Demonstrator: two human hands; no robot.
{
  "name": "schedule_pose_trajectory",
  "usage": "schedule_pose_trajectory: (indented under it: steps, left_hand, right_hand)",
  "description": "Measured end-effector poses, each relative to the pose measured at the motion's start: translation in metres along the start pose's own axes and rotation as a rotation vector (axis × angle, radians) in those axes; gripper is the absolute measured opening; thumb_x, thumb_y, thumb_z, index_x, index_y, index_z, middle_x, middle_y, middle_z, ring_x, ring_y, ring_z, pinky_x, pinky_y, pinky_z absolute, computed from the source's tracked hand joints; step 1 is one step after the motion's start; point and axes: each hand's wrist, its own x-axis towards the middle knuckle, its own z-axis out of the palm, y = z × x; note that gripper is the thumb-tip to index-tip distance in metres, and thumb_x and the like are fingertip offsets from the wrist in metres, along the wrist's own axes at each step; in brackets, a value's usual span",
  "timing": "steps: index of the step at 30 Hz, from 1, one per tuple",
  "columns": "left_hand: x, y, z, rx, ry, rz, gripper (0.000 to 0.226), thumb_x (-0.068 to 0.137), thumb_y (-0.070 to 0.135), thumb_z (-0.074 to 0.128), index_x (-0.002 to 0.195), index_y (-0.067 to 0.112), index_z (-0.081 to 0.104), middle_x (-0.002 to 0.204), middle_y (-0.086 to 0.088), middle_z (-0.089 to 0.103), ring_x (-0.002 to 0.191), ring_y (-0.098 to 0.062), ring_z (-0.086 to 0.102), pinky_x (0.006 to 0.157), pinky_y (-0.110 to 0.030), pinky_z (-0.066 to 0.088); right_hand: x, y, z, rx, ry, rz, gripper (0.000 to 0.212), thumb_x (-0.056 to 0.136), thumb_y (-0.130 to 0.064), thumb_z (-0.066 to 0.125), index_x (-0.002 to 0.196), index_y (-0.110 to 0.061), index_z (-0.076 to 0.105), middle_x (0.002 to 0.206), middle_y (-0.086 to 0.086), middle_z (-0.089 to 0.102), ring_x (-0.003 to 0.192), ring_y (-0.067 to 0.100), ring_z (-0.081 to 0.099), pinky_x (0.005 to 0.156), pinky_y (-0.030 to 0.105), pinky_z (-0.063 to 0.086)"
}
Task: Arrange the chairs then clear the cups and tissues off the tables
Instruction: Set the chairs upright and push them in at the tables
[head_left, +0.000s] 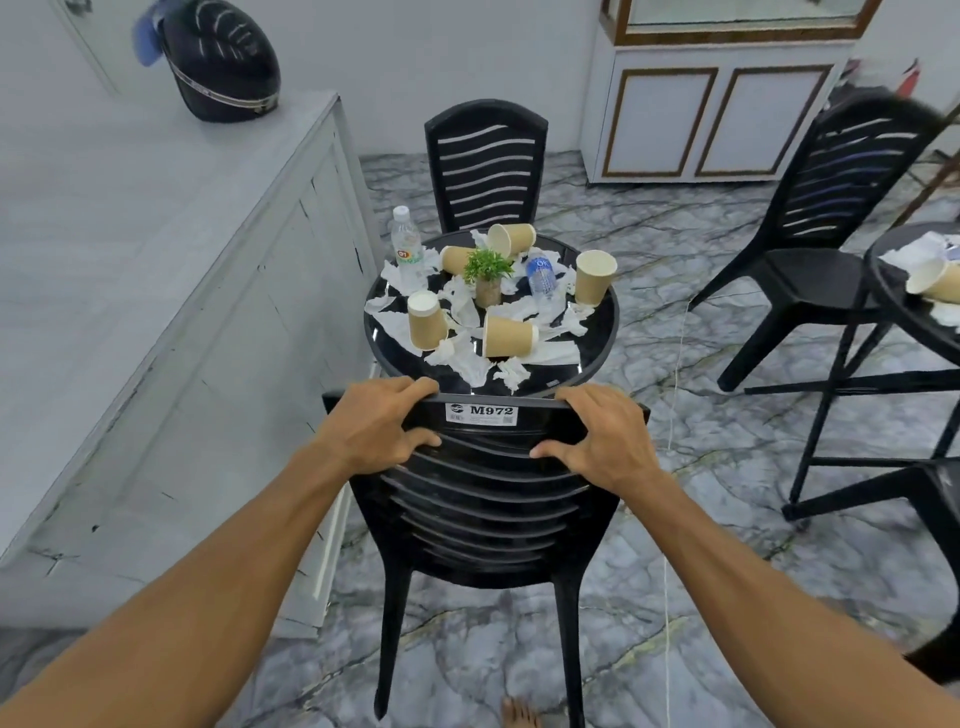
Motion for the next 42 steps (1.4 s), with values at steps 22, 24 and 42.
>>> schedule_pose_trajectory:
  steps: [22,24,42]
  left_hand:
    - [-0.058,0.028,0.061,0.142,0.198,0.009,0.047,0.071,0.032,0.084,0.105,0.019,0.053,0.081,0.001,0.063,0.070,-0.023,0.061,0.062,-0.037,0.051]
    - [-0.067,0.036,0.073,0.147,0.193,-0.007,0.047,0.074,0.033,0.083,0.106,0.018,0.052,0.081,0.000,0.062,0.071,-0.024,0.061,0.061,-0.037,0.050]
    - [-0.154,0.125,0.073,-0.081,-0.079,-0.350,0.059,0.091,0.078,0.028,0.089,0.028,0.060,0.084,0.013,0.057,0.086,-0.015,0.051,0.094,-0.037,0.036]
  right_hand:
    - [-0.055,-0.014,0.018,-0.085,-0.024,0.037,0.053,0.050,-0.033,0.098,0.085,-0.010,0.066,0.076,0.000,0.064,0.070,0.021,0.062,0.068,0.032,0.048]
    - [-0.065,-0.017,0.019,-0.084,-0.047,0.107,0.054,0.046,-0.031,0.099,0.082,-0.011,0.063,0.074,-0.002,0.063,0.068,0.021,0.061,0.068,0.031,0.047]
    - [-0.158,-0.074,-0.008,-0.015,-0.389,0.368,0.077,0.073,-0.096,0.033,0.080,-0.028,0.069,0.077,-0.015,0.061,0.085,0.011,0.056,0.092,0.032,0.034]
